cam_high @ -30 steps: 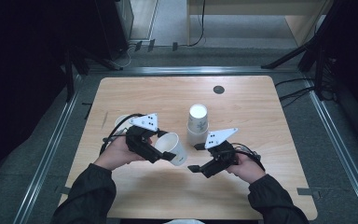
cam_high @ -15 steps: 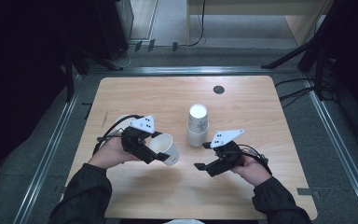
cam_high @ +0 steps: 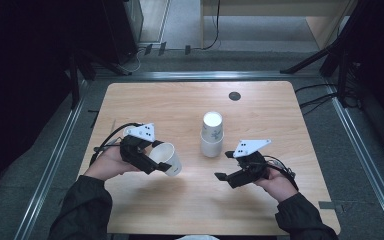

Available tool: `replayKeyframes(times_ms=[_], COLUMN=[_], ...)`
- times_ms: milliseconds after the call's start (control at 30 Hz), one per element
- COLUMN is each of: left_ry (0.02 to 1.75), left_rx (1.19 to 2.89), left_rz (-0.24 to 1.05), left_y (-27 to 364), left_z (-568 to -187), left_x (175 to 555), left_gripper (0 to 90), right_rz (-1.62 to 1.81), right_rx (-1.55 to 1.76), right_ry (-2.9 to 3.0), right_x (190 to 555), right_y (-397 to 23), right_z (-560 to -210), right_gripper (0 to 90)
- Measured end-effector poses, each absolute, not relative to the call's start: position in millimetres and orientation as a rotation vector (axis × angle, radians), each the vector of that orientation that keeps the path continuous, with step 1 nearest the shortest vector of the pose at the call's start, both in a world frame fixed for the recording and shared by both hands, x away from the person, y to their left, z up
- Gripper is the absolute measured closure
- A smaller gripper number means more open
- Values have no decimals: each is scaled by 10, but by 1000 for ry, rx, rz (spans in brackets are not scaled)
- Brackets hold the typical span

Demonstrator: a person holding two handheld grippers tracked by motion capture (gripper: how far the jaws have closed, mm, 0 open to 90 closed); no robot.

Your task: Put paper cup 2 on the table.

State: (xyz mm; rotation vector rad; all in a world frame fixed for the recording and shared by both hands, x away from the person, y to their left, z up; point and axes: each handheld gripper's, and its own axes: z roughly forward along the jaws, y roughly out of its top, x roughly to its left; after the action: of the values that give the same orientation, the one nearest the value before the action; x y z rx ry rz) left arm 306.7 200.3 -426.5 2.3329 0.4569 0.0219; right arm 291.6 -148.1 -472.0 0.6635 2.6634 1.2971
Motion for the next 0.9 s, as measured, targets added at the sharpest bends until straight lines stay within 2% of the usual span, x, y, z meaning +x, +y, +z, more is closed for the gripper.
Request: replayKeyframes(times_ms=[900], left_ry=[636], left_rx=[2384], left_rz=[133], left_y=[2694], left_z=[-4540], left_x=[3123], left_gripper=[243], right_rz=[1288], right_rx=[724], right_ry=[2651], right_x=[2988], right_y=[-1582], right_z=[-4751], right_gripper=[205])
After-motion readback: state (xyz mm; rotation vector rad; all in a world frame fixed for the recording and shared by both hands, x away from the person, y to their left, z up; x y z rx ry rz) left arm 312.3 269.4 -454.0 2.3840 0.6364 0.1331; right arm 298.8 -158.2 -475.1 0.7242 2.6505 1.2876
